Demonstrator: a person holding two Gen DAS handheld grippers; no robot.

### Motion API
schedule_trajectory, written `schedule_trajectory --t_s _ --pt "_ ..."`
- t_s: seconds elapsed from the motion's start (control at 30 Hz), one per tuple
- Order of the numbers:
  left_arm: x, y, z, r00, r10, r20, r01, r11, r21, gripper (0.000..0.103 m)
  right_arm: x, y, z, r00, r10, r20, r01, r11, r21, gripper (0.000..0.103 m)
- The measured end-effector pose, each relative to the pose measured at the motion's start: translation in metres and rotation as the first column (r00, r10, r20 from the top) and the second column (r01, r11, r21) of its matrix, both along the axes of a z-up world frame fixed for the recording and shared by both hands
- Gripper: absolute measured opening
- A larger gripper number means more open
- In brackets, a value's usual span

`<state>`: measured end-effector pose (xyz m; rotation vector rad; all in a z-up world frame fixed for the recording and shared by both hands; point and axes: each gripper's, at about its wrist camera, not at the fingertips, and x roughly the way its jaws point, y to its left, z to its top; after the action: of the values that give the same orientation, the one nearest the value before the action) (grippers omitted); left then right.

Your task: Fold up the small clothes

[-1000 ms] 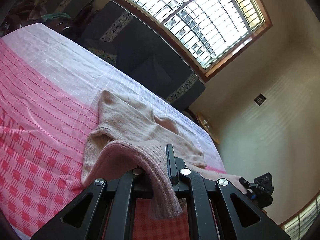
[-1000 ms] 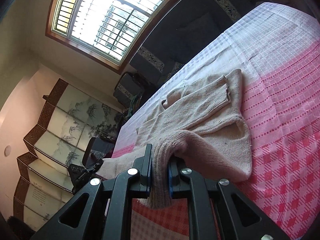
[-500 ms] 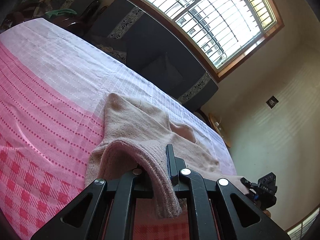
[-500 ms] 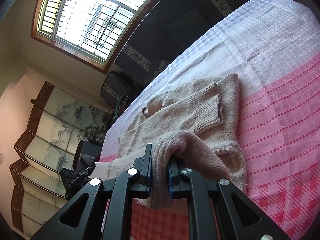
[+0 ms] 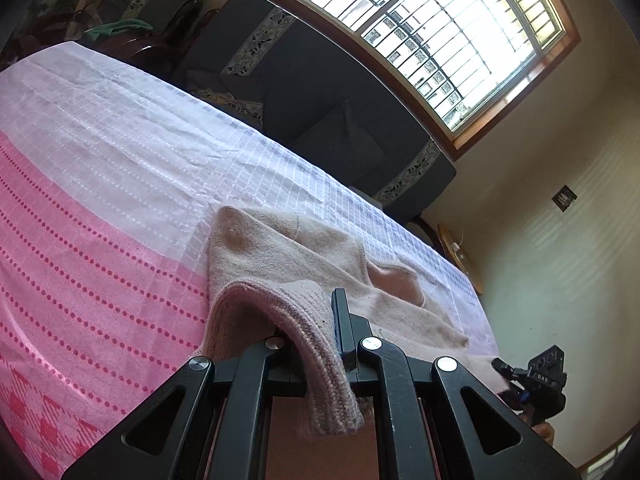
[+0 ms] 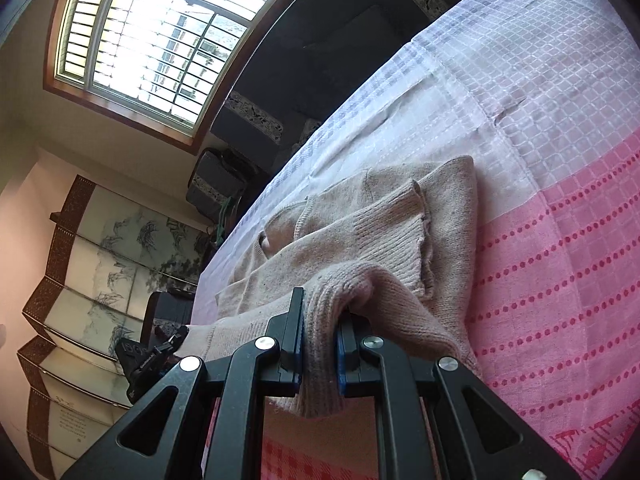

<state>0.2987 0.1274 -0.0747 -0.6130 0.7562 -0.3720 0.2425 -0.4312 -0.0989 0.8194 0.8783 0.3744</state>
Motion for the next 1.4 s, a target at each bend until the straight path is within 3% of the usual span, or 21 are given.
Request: schedule_trajectory --t_s 0.43,0.67,0.77,0.83,0.9,0.93,1.07,1.2,1.3,1.4 --pt "0.033 -0.004 -0.021 0.999 0.001 -0.052 -0.002 1.000 -0.011 0.009 0.029 -0.003 -0.014 1.000 -0.006 -0.010 0.006 1.000 0.022 0.013" --pt "0.051 -0.013 -0.025 0.997 -0.006 -0.077 0.006 1.000 0.001 0.015 0.037 -0.017 -0.017 0.998 -0.061 0.015 0.058 0.989 0.134 0.017" --pt "0.056 -0.012 -0.025 0.996 0.011 -0.092 -0.013 1.000 -0.020 0.020 0.035 -0.028 -0.019 0.994 -0.110 0.024 0.104 0.976 0.193 0.024" --pt "0.057 -0.008 -0.024 0.996 0.035 -0.088 -0.038 0.999 -0.035 0.025 0.029 -0.041 -0.018 0.985 -0.163 0.052 0.144 0.954 0.261 0.038" --pt "0.056 -0.003 -0.023 0.995 0.058 -0.082 -0.062 0.997 -0.043 0.036 0.021 -0.053 -0.017 0.975 -0.212 0.067 0.180 0.931 0.318 0.051" --pt "0.054 -0.001 -0.022 0.995 0.072 -0.075 -0.076 0.996 -0.052 0.045 0.019 -0.059 -0.016 0.972 -0.223 0.073 0.189 0.928 0.321 0.051" --pt "0.043 0.011 -0.009 0.992 0.130 -0.002 -0.130 0.990 -0.059 0.054 0.004 -0.061 -0.002 0.978 -0.187 0.089 0.164 0.962 0.217 0.051" --pt "0.030 0.022 -0.002 0.990 0.141 0.009 -0.141 0.989 -0.044 0.058 -0.013 -0.044 0.006 0.991 -0.105 0.088 0.107 0.994 -0.018 0.051" --pt "0.014 0.033 -0.008 0.988 0.152 -0.017 -0.152 0.988 -0.024 0.061 -0.021 -0.033 0.006 0.994 -0.068 0.090 0.083 0.982 -0.171 0.051" --pt "-0.004 0.042 -0.023 0.986 0.155 -0.064 -0.158 0.987 -0.035 0.061 -0.010 -0.017 0.011 0.996 -0.049 0.077 0.071 0.942 -0.328 0.051"
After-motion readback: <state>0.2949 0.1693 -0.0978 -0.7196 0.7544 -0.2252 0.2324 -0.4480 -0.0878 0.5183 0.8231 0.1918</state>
